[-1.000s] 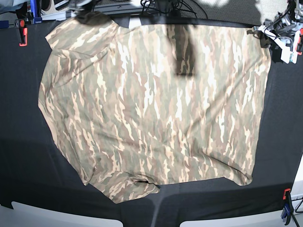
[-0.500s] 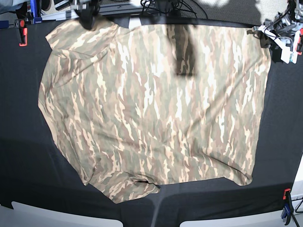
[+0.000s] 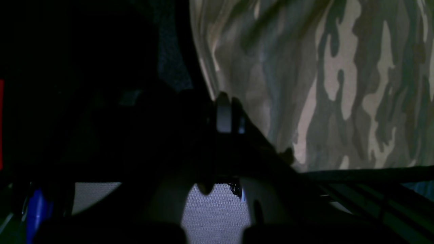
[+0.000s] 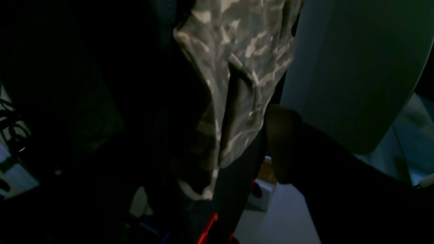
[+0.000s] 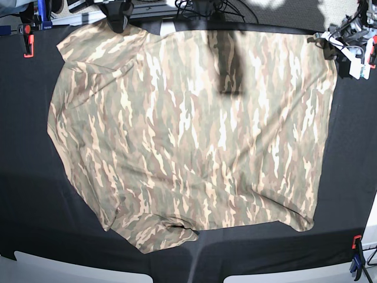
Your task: Layout the t-shirt on the table in an organized manner, then fold the t-shirt properly
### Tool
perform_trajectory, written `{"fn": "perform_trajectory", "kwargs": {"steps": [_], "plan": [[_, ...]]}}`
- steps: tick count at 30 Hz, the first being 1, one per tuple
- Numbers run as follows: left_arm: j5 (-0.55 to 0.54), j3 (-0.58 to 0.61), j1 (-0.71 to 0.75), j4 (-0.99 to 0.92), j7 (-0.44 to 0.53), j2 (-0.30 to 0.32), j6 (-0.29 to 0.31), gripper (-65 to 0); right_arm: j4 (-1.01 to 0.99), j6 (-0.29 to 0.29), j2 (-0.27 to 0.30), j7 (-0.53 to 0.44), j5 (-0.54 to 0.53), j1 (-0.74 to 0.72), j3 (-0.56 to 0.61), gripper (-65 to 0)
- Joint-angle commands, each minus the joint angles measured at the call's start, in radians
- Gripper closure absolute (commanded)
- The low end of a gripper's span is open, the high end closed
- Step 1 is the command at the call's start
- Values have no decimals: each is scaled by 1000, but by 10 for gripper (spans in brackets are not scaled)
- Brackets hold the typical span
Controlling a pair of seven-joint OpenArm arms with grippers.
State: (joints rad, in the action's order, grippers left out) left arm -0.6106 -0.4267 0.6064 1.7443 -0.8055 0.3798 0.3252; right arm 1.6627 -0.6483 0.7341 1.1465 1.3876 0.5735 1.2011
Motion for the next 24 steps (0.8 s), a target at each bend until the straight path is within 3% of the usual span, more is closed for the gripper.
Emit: {"fn": "perform_trajectory", "kwargs": {"steps": [1,8,11,14,24], "plan": [[-12,-6,3,12,13,14,5,0,13,-18,11,3,24,8,2,-407],[-12,-6,3,12,13,14,5,0,13,-18,10,35,27,8,2,-407],[-12,-6,3,12,13,14,5,0,13,-18,5,137,96,9,2,-407],[-12,-6,3,12,13,14,5,0,14,-18,6,247,96,8,2,-407],[-12,-6,3,12,13,14,5,0,14,-18,5,212,96,8,2,-407]]}}
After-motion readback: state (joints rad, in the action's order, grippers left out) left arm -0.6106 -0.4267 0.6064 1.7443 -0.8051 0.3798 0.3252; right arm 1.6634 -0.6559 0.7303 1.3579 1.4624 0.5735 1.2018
